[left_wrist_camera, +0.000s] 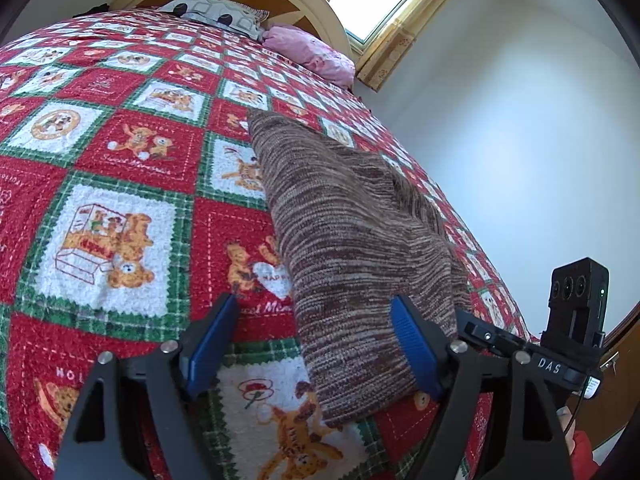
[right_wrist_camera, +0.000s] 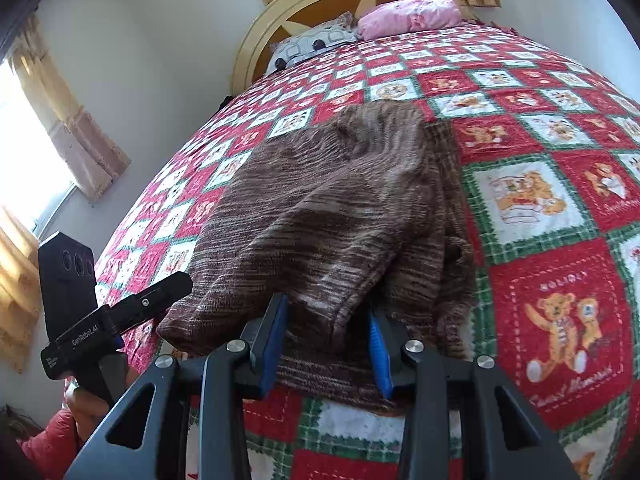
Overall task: Fold small clothes
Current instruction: 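Release the sweater and hold both grippers open above the folded bundle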
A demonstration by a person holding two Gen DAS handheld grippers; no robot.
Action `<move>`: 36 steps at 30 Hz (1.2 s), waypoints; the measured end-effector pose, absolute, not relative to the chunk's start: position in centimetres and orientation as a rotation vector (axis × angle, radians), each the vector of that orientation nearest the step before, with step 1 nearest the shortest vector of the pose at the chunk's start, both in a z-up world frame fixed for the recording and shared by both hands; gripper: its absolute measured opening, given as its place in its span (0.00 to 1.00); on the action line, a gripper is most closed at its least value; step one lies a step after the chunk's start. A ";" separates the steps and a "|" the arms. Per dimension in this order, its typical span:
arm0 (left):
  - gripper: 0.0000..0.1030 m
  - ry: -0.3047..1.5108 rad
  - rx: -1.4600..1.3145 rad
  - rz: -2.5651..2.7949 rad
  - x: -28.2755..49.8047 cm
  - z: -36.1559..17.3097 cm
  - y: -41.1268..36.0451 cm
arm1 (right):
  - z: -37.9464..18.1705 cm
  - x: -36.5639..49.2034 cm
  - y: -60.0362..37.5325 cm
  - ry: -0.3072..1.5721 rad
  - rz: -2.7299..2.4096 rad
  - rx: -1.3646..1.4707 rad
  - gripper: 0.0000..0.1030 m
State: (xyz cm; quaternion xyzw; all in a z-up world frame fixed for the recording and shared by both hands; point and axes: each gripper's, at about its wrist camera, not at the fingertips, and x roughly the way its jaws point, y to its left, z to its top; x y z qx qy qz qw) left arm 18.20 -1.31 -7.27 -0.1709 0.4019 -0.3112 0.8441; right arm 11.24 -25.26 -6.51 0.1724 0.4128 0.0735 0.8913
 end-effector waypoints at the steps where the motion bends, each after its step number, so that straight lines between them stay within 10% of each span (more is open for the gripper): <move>1: 0.79 0.848 -0.362 -0.657 18.2 -7.3 -1.3 | -6.5 11.4 -24.9 0.854 0.156 0.339 0.36; 2: 0.79 0.848 -0.362 -0.657 18.2 -7.3 -1.3 | -6.6 11.5 -24.7 0.856 0.161 0.320 0.21; 7: 0.79 0.848 -0.364 -0.658 18.2 -7.3 -1.3 | -6.4 11.4 -24.5 0.863 0.168 0.287 0.09; 36: 0.80 0.847 -0.367 -0.662 18.1 -7.2 -1.5 | -5.9 9.0 -27.1 0.917 0.089 0.161 0.07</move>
